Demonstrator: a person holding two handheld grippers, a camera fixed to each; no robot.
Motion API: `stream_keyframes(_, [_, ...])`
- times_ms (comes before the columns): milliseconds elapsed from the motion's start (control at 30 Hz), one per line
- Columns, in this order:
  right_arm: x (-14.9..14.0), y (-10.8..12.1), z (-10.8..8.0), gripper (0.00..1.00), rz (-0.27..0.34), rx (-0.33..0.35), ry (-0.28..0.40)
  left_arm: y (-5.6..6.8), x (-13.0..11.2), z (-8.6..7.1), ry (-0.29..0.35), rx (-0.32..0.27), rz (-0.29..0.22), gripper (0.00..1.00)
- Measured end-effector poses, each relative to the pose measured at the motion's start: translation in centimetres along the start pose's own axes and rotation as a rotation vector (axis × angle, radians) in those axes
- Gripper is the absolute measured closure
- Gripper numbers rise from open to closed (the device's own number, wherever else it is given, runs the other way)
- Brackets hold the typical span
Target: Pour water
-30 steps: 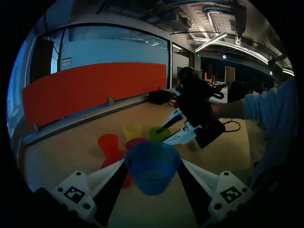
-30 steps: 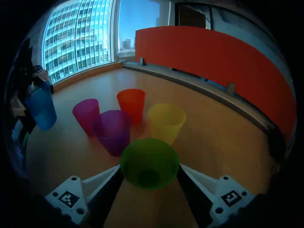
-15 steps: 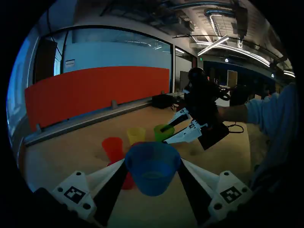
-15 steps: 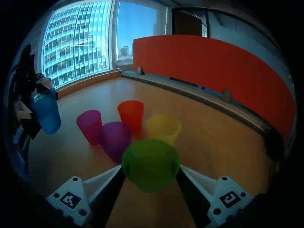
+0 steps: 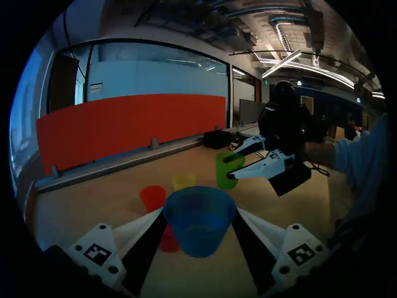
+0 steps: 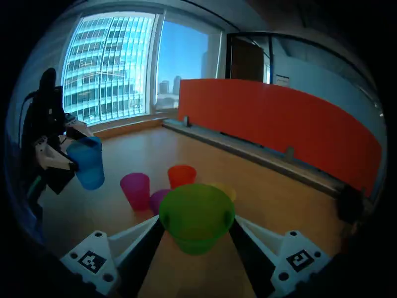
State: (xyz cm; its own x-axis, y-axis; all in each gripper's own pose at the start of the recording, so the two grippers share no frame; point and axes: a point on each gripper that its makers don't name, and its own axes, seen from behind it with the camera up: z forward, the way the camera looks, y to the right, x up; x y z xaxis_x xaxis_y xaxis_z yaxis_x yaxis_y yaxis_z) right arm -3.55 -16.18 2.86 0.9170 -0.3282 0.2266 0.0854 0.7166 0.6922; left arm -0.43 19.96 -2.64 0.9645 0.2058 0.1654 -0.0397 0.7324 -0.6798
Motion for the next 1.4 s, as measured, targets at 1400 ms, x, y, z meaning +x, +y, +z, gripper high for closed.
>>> stream_keyframes(1400, [9.8, -3.0, -5.2, 0.1, -0.04, -0.016, 0.298, -1.8, 5.9, -0.9, 0.144, 0.07, 0.07, 0.13])
